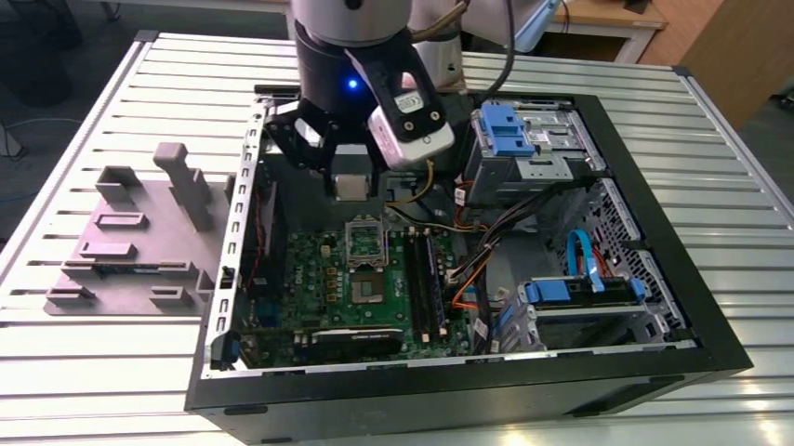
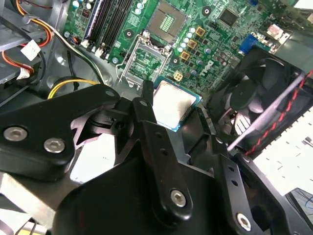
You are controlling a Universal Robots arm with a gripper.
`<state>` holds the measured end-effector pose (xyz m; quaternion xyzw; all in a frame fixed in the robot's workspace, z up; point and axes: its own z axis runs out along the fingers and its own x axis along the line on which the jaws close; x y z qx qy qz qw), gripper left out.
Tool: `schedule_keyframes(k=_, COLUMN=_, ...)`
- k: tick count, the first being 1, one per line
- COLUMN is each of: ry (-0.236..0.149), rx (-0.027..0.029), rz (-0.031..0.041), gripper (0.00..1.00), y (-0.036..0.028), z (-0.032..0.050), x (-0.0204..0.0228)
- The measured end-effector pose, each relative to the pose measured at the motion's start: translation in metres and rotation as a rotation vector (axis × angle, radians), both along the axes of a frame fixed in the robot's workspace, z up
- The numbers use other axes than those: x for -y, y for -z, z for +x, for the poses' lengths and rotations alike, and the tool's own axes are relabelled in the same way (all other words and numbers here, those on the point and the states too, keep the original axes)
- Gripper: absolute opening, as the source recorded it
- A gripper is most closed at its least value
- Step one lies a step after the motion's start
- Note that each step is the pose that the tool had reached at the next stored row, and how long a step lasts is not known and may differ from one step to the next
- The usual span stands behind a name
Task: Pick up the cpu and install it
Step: 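Pick up the cpu and move it towards the insertion slot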
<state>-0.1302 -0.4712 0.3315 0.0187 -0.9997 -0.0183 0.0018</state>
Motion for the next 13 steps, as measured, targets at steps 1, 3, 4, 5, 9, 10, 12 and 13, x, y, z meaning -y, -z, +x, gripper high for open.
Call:
schedule_keyframes(k=1, ry=0.000, rx=-0.0011, rz=0.0000, gripper=0.47, y=0.0017, z=0.0006, x=0.0003)
schedule_keyframes(k=3, ry=0.000, rx=-0.0029, rz=0.0000, gripper=0.47, y=0.0054, z=0.0016, x=0.0008)
schedule_keyframes(k=4, ry=0.000, rx=-0.0038, rz=-0.0001, gripper=0.47, y=0.0072, z=0.0021, x=0.0011)
schedule_keyframes(k=5, ry=0.000, rx=-0.0047, rz=-0.0001, gripper=0.47, y=0.0090, z=0.0026, x=0.0013)
schedule_keyframes(k=9, ry=0.000, rx=-0.0083, rz=0.0000, gripper=0.47, y=0.0160, z=0.0045, x=0.0027)
schedule_keyframes(k=10, ry=0.000, rx=-0.0093, rz=0.0000, gripper=0.47, y=0.0179, z=0.0049, x=0.0031)
schedule_keyframes(k=12, ry=0.000, rx=-0.0112, rz=0.0000, gripper=0.47, y=0.0212, z=0.0058, x=0.0038)
schedule_keyframes(k=13, ry=0.000, rx=-0.0122, rz=0.0001, gripper=0.47, y=0.0229, z=0.0063, x=0.0041)
